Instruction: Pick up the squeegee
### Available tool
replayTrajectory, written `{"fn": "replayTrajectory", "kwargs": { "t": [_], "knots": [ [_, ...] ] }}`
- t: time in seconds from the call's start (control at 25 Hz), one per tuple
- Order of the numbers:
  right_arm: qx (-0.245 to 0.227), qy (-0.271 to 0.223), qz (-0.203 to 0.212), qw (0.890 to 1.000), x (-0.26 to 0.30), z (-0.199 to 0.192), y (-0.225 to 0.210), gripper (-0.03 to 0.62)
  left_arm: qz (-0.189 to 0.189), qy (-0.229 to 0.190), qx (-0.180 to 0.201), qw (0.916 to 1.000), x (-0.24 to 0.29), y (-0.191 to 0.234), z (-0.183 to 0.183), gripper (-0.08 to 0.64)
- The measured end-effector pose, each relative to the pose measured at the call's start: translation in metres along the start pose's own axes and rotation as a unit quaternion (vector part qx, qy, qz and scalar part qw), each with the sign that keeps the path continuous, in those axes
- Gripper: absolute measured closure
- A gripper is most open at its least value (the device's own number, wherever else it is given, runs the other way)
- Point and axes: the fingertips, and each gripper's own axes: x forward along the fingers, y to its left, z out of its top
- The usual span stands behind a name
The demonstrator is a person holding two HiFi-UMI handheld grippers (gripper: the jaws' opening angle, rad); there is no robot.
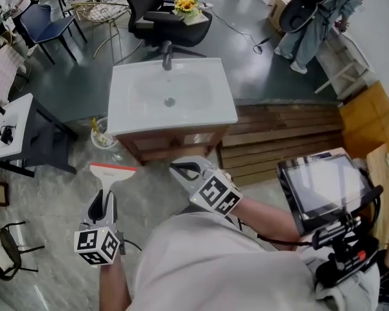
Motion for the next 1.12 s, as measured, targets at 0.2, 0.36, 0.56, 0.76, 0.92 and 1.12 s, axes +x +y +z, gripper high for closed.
{"fn": "replayTrajectory", "kwargs": {
  "t": [0.2,0.36,0.56,0.76,0.92,1.12],
  "knots": [
    [0.003,0.0,-0.002,1.0,-0.005,-0.005,-0.005,0.591,-0.003,0.0,0.003,1.0,0.006,-0.007,0.001,0.454],
    [0.002,0.006,-0.005,1.0,-0.007,-0.008,-0.007,0.591,-0.006,0.002,0.003,1.0,0.009,-0.011,0.0,0.454],
    [0.006,0.015,-0.01,1.0,-0.011,-0.014,-0.01,0.591,-0.01,0.004,0.003,0.9999,0.013,-0.012,-0.002,0.454],
    [0.008,0.005,-0.014,1.0,-0.014,-0.012,-0.015,0.591,-0.016,0.006,0.004,0.9998,0.021,-0.018,0.0,0.454],
    [0.003,0.012,-0.02,1.0,-0.018,-0.014,-0.022,0.591,-0.02,0.011,0.004,0.9997,0.027,-0.021,-0.001,0.454],
    [0.007,0.013,-0.025,1.0,-0.016,-0.015,-0.032,0.591,-0.024,0.011,0.007,0.9996,0.038,-0.02,0.005,0.454]
  ]
}}
